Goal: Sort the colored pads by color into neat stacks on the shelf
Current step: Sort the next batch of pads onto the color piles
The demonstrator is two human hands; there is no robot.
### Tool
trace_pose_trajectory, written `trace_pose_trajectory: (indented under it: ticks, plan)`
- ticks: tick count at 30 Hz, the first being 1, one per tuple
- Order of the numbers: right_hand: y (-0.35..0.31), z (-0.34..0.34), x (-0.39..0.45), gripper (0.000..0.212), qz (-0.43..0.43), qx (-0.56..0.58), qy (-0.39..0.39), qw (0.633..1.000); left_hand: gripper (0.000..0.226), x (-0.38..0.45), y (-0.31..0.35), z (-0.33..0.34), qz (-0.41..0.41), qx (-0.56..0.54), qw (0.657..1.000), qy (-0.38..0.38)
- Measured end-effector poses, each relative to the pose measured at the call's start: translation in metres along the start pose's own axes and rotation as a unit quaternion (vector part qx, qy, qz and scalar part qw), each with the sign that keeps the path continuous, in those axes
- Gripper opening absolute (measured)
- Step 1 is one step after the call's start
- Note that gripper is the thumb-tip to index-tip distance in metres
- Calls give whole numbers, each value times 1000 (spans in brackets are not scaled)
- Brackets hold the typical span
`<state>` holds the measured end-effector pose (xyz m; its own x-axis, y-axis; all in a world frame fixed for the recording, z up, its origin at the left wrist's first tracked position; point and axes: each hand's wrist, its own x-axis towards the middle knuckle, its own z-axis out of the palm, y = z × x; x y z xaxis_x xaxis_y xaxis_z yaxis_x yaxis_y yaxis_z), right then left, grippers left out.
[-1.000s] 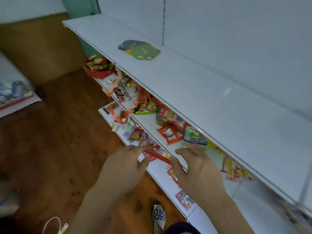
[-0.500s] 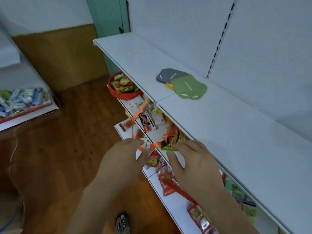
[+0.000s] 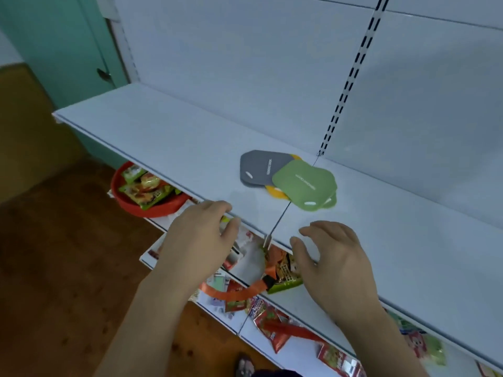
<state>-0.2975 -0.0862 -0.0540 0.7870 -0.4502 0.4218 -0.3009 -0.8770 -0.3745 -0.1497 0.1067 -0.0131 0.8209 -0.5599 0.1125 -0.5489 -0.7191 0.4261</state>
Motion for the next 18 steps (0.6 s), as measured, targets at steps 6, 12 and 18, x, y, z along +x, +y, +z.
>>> trace_pose_trajectory:
  ticks: [6,12,18]
  plan:
    - [1,38,55,43,87,-16,16,996,40,85,-12,13,54,-12,998,-5]
    - [-12,61,85,36,189,-75,16,979,43,150,-24,40,94,13,995,-27]
    - [-28,70,89,29,260,-108,39,959,56,203,-30,46,135,43,987,-80]
